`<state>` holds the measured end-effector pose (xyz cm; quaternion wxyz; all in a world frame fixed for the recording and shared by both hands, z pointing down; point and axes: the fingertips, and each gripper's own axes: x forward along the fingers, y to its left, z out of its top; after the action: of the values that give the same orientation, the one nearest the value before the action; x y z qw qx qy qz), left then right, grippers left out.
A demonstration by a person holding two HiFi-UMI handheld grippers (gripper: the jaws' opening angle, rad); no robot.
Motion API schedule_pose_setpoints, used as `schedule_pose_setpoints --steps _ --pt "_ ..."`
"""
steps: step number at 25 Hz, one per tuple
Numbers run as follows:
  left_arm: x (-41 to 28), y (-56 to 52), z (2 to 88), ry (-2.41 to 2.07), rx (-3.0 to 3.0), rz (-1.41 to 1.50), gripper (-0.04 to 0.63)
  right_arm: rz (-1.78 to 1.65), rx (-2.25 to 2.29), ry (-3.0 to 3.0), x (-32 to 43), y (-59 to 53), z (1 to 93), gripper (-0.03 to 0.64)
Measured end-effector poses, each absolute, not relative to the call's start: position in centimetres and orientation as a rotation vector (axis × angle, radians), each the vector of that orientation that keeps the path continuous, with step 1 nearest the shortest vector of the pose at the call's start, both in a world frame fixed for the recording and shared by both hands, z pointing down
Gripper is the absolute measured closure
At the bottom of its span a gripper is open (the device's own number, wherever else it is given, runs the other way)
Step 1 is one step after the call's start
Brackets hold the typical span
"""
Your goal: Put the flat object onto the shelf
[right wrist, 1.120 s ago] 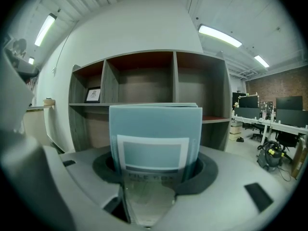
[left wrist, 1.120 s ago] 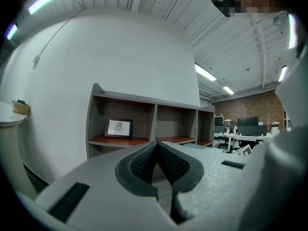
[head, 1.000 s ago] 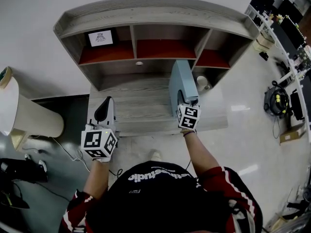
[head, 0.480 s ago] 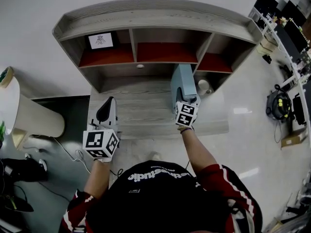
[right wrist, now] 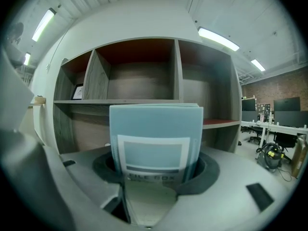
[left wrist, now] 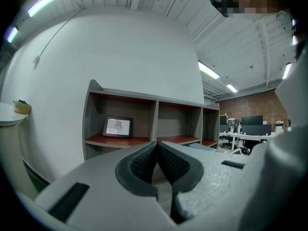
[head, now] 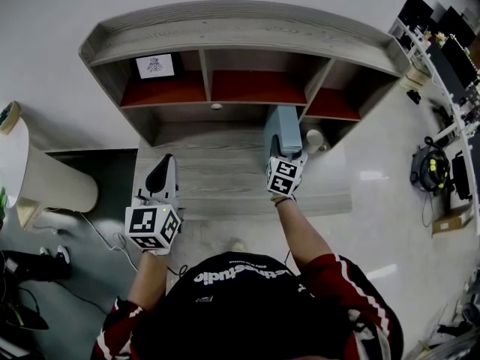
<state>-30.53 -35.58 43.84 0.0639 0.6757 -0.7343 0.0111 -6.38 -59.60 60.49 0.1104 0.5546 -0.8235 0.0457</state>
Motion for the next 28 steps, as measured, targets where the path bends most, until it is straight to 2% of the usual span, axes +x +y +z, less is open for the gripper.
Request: schedule_pose_setpoints --steps 13,21,28 --pt "-31.4 -34.2 44.5 -2.253 1.963 0.006 0.589 0.123 1.64 -2.426 -6.9 -60.9 60.5 0.337" --pt "-31.4 -33.2 44.1 -2.271 1.957 0.002 0.589 0.085 1.552 -2.451 -7.1 -60.9 60.7 0.282" --pt "-31.2 -32.1 43.6 -2.27 1.973 -0.01 0.589 0.111 1.508 -2.452 -6.7 -59.4 60.9 0.267"
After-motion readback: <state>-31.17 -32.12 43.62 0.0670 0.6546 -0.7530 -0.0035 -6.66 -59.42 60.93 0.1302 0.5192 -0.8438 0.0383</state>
